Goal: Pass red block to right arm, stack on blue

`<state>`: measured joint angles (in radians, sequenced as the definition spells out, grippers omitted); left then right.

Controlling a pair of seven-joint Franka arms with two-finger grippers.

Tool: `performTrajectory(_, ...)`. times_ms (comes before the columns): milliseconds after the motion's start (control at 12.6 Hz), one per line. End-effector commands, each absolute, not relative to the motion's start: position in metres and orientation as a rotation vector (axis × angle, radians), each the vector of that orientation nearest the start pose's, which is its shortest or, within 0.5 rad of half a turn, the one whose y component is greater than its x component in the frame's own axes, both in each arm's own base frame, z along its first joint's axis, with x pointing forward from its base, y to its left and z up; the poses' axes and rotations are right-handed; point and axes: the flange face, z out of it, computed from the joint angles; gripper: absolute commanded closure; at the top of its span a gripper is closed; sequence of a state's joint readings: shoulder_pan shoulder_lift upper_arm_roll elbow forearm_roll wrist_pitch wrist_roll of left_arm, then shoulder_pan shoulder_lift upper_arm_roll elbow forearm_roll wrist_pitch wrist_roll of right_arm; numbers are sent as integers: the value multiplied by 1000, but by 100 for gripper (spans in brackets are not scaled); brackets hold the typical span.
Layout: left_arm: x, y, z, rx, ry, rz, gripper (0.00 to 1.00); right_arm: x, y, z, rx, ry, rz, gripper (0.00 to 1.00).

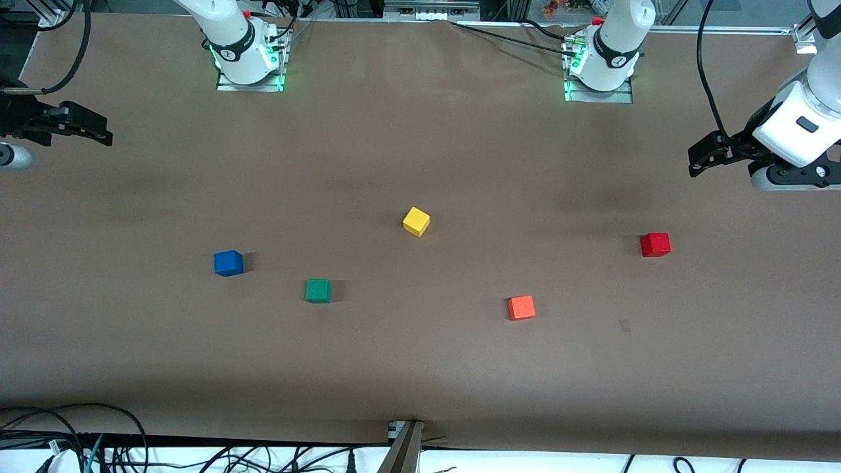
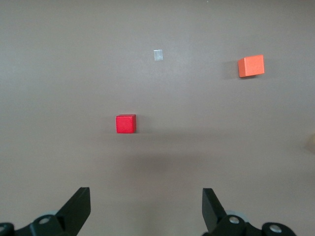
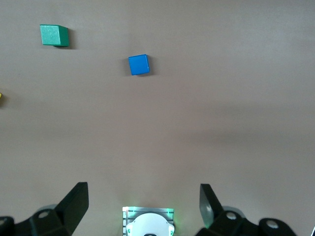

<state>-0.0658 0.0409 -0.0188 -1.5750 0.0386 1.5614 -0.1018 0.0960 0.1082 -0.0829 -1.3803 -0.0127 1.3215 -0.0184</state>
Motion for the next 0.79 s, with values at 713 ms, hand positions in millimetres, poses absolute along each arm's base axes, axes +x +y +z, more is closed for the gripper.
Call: performTrajectory(713,600,16,417,-3011,-142,679,0,565,8,631,-3152,-85,257,0)
